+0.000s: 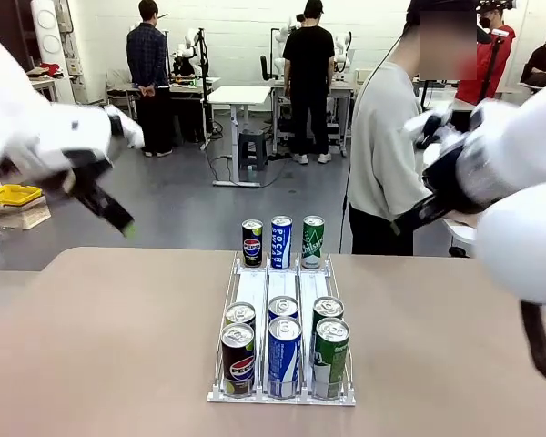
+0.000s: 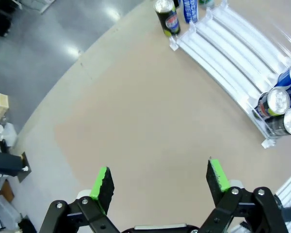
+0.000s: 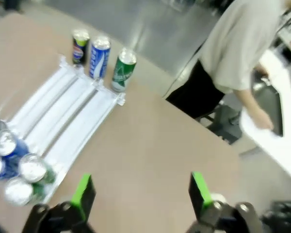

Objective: Retrieve and hand over the desired beverage to the person.
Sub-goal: Pick up a can of the same type that the person held from the Automatic Can Dispenser.

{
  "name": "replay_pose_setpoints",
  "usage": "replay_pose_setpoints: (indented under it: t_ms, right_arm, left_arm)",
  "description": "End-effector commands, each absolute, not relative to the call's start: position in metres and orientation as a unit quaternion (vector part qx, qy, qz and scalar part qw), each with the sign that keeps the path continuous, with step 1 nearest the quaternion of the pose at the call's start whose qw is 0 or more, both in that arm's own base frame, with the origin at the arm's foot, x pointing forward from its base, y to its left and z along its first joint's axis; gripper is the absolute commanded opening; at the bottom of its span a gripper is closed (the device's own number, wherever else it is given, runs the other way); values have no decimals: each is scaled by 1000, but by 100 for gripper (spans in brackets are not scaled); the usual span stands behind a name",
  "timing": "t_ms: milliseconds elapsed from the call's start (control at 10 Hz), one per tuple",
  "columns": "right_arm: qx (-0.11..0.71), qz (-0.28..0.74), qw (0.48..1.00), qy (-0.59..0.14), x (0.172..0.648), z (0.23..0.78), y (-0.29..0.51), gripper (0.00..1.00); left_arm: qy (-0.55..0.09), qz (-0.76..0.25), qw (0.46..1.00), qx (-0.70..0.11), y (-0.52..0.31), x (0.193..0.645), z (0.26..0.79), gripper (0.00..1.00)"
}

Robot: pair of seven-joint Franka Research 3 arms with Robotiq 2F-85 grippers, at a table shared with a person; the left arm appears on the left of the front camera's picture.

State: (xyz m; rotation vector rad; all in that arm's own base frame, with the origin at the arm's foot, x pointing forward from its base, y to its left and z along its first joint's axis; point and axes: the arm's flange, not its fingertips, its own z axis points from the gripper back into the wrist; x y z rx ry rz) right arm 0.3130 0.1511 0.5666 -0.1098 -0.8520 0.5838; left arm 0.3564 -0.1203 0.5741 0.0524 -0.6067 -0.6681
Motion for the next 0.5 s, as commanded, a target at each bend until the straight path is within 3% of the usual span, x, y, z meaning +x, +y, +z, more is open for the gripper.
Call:
replay_pose_setpoints:
  t_ms: [0,200,300,400]
  right_arm:
    - [-100,276,868,-401,249,602,151,100]
    - [-150,264,875,-376,260,588,153,100]
    - [-91,274,863,-414,245,615,145,100]
    - [-114,275,866,-402,236,615,146,100]
  left_arm:
    - [-299,-328,896,31,-121,361,615,100]
    - [-300,-322,897,27,-118,350,611,100]
    - [-300,-322,897,27,-118,350,611,100]
    - [-307,-321,896,28,-118,349,636,100]
